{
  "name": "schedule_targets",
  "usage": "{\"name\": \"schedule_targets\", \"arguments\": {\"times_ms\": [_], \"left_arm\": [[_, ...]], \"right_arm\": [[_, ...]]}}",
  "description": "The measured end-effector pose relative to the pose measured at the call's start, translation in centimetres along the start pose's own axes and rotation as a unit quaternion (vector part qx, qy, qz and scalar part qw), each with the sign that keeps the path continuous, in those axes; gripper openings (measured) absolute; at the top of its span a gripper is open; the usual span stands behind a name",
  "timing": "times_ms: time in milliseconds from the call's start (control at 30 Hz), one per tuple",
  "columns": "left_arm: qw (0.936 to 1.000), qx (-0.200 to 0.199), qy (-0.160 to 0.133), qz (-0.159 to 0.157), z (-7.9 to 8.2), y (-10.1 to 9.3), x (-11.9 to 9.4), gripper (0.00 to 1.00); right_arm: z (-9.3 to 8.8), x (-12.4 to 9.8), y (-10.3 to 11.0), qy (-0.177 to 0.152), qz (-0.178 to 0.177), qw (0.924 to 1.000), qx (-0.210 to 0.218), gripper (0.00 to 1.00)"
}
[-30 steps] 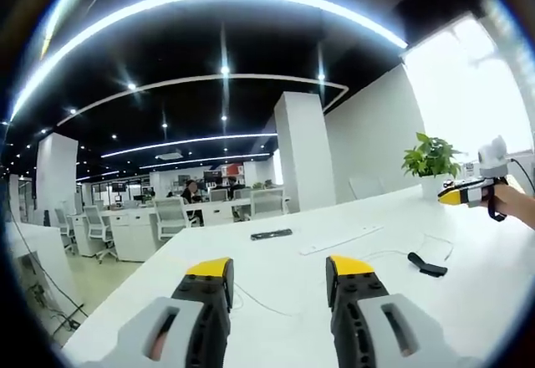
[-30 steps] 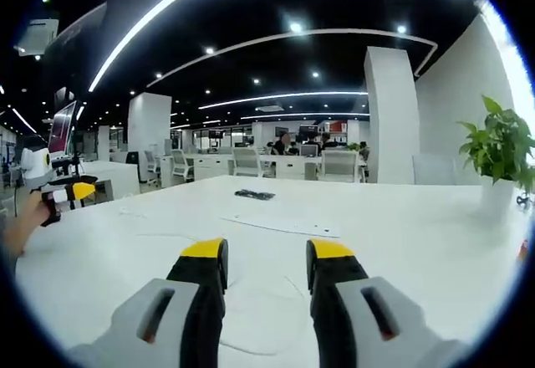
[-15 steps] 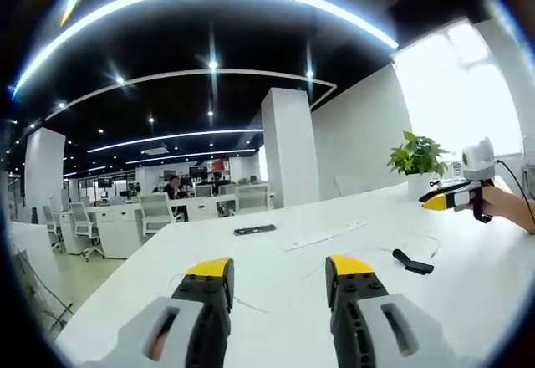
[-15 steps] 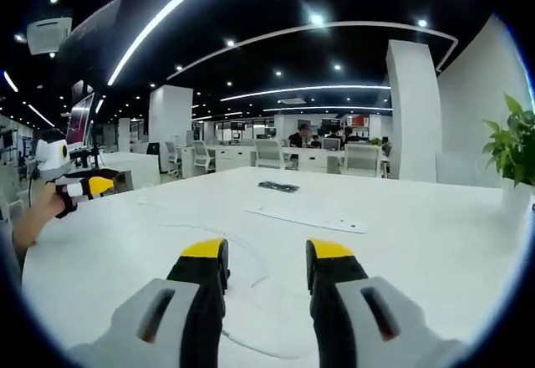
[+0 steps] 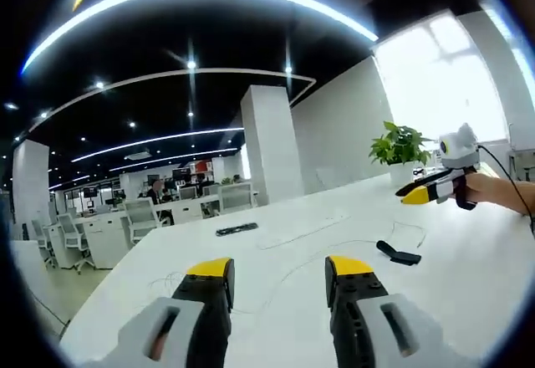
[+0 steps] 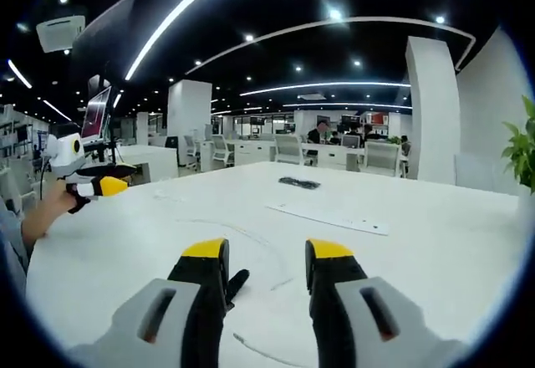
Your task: Peel open the Velcro strap on the desktop, arrange the wired earphones neatly onto it, and close the Velcro strap to secure them.
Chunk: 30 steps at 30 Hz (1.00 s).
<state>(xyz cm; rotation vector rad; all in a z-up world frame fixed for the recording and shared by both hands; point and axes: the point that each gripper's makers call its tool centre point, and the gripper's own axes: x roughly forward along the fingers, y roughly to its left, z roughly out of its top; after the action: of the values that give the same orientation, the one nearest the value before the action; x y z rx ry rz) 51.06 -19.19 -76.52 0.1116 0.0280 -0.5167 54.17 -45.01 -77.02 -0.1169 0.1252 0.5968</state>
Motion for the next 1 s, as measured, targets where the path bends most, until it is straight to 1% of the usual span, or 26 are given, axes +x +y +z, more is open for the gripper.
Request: {"name": "schedule_targets", "arguments": {"times_ms": [133, 300, 433, 567, 833, 1000], "left_arm": [[0.9999, 0.005, 0.001, -0.015, -0.1, -0.7, 0.2, 0.47], [0.9996, 0.005, 0.007, -0.026, -0.4, -1.2, 0.4, 0.47], [0.9994, 0.0, 0.006, -0.034, -0.3, -1.4, 0.4, 0.46], [0.9991, -0.005, 0.005, -0.041, -0.1, -1.7, 0.5, 0.46], [0.9985, 0.0, 0.012, -0.053, -0.5, -2.4, 0.7, 0.46], [0.998, -0.004, 0.016, -0.06, -0.6, -2.6, 0.8, 0.46]], "right_arm": [[-0.1, 0.8, 0.8, 0.003, 0.016, 0.9999, -0.001, 0.38], [0.0, 1.6, 1.1, 0.004, 0.029, 0.9996, -0.004, 0.38], [0.0, 1.9, 1.2, 0.005, 0.037, 0.9993, -0.007, 0.38], [0.0, 2.3, 1.2, 0.003, 0.048, 0.9988, 0.002, 0.37], [-1.2, 2.7, 0.8, 0.009, 0.057, 0.998, 0.023, 0.36], [-1.7, 2.8, 0.8, 0.016, 0.061, 0.9977, 0.024, 0.34]]}}
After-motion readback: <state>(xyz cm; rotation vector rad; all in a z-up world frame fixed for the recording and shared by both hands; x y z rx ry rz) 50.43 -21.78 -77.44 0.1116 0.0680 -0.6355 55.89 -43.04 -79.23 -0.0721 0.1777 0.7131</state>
